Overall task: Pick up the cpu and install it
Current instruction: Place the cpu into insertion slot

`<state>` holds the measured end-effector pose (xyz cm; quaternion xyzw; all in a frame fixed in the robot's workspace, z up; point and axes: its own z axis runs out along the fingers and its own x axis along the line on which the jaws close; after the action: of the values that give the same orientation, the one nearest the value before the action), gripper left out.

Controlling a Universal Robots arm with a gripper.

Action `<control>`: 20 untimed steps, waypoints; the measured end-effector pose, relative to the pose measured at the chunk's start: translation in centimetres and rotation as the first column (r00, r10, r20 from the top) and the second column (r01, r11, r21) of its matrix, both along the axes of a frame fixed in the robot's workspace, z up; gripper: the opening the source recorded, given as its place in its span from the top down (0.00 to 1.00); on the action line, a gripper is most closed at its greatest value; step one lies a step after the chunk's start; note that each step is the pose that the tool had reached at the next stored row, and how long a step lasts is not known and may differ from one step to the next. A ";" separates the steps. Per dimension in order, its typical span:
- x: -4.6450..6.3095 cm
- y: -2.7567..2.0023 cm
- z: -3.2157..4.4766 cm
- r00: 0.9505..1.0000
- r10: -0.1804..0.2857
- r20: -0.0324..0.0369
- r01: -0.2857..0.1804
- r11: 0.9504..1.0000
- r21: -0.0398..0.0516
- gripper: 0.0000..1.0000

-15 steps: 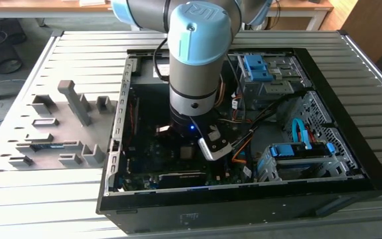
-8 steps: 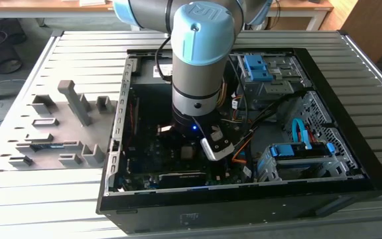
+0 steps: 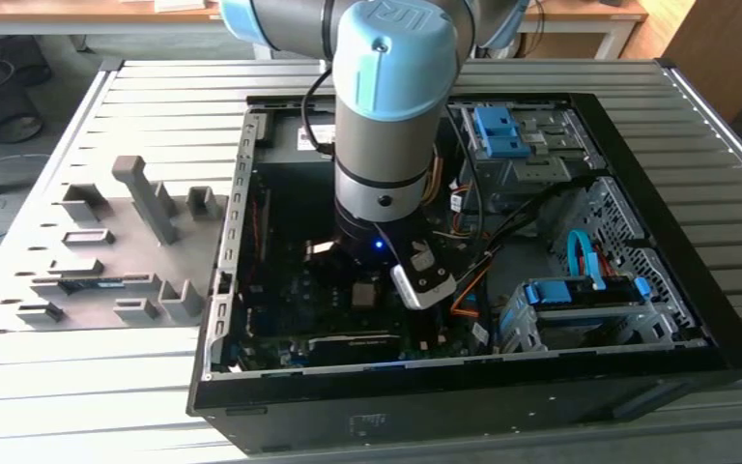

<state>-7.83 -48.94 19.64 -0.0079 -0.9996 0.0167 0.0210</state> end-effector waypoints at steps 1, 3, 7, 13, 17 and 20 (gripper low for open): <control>0.0 0.00 0.00 1.000 0.000 0.000 0.000 1.000 0.000 0.56; 0.0 0.07 -0.02 1.000 0.000 -0.001 0.000 1.000 -0.001 0.56; 0.0 0.25 -0.21 1.000 0.000 -0.003 0.000 1.000 -0.001 0.56; -0.4 0.26 -0.25 1.000 0.000 0.002 0.000 1.000 -0.001 0.56; -0.7 0.25 0.18 1.000 0.000 0.012 0.000 1.000 -0.001 0.56; -0.7 0.25 0.69 1.000 0.000 0.013 0.000 1.000 -0.002 0.56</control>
<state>-8.51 -48.68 20.33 -0.0079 -0.9997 0.0175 0.0144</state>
